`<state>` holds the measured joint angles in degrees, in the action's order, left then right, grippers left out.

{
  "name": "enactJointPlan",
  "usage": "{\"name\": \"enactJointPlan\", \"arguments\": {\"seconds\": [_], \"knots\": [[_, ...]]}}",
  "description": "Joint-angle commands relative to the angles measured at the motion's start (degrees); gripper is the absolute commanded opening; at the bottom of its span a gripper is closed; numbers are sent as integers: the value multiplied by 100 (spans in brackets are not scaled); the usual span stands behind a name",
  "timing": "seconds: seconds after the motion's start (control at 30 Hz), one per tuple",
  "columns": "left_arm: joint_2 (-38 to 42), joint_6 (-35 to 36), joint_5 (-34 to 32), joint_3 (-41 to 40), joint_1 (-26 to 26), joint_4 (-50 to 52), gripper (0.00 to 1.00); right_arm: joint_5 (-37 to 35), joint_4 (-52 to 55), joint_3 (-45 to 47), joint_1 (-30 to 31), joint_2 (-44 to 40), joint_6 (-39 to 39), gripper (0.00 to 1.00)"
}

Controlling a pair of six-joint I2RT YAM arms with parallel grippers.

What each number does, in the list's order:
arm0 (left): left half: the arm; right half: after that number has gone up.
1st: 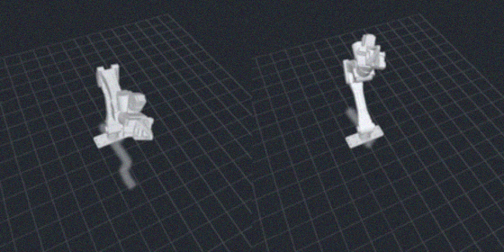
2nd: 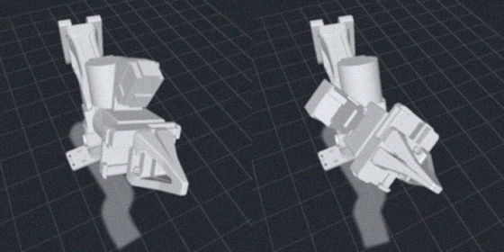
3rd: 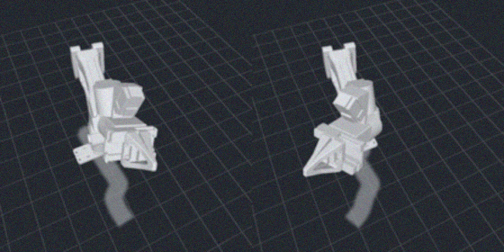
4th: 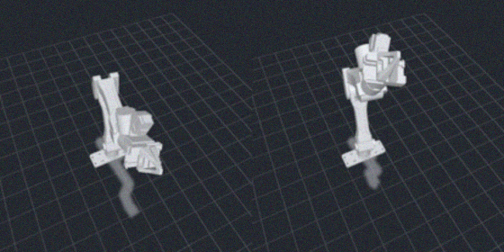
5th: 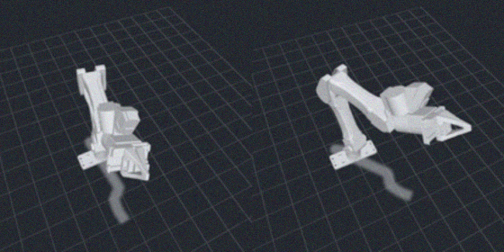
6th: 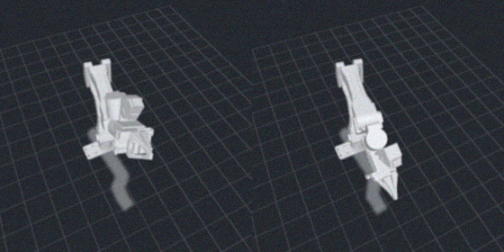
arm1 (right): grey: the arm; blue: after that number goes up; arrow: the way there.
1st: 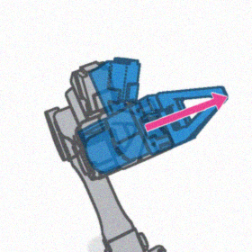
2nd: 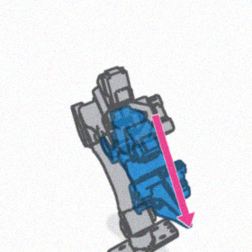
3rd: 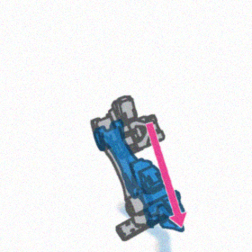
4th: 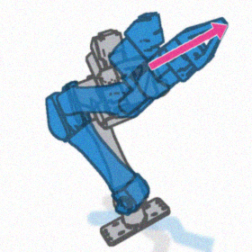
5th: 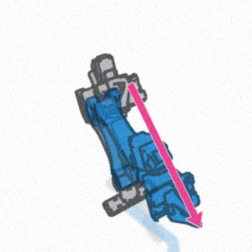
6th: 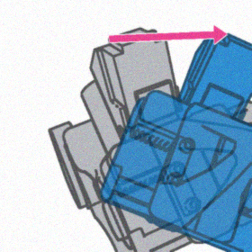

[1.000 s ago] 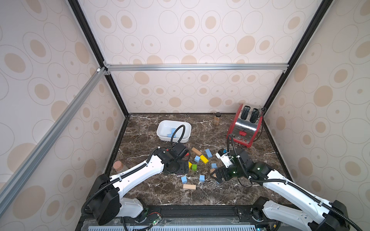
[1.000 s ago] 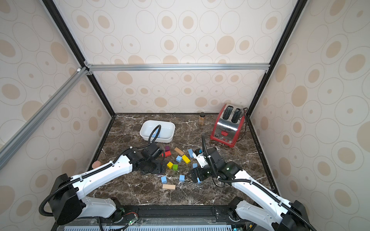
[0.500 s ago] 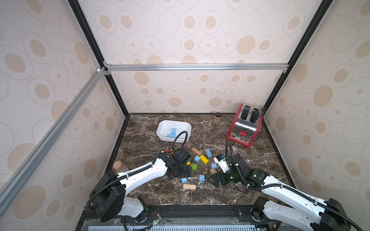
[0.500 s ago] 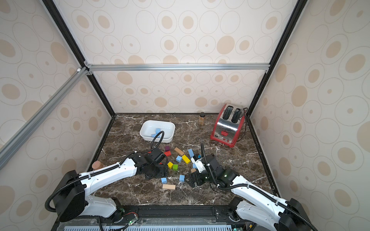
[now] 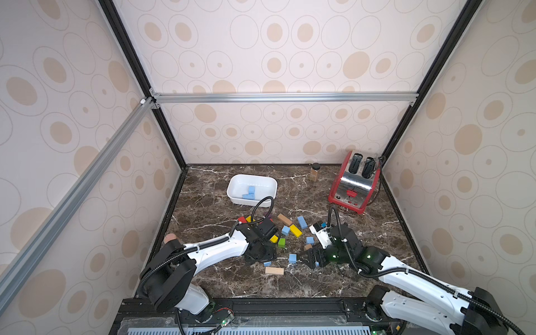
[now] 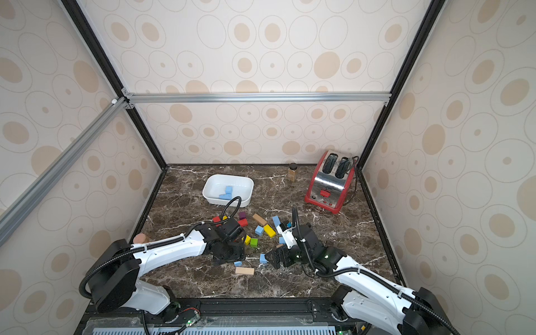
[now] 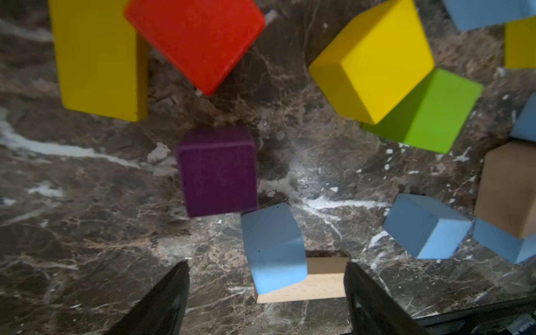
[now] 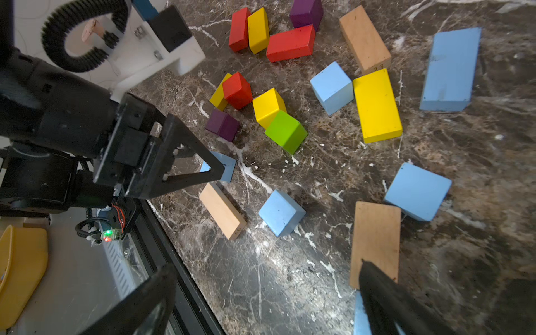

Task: Pick out the blue building blocks
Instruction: Pick up the building block from the center of the board.

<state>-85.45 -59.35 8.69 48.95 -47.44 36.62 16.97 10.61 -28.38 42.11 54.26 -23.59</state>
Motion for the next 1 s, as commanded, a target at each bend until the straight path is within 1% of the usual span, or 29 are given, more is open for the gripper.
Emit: {"name": "enactJointPlan", "arguments": {"seconds": [0.0, 0.2, 0.33, 0.47, 0.57, 0.77, 0.87, 0.97], "knots": [[-175, -95, 0, 132, -78, 9, 81, -65, -52, 84, 61, -25, -49, 100], [-370, -92, 27, 150, -73, 4, 74, -89, -59, 126, 61, -22, -66, 100], [-487, -79, 63, 219, -73, -190, 70, -124, -85, 178, 56, -73, -101, 100], [-677, -25, 77, 362, -79, -190, 63, -142, -112, 190, 61, -55, -110, 100], [-789, 21, 115, 448, -76, -173, 60, -145, -112, 179, 61, -23, -94, 100], [-830, 29, 130, 432, -80, -148, 51, -155, -112, 178, 56, 21, -84, 100], [-824, 33, 133, 423, -77, -125, 45, -143, -125, 174, 53, 41, -76, 100], [-809, 38, 133, 414, -80, -111, 44, -132, -155, 162, 60, 85, -75, 100]]}}
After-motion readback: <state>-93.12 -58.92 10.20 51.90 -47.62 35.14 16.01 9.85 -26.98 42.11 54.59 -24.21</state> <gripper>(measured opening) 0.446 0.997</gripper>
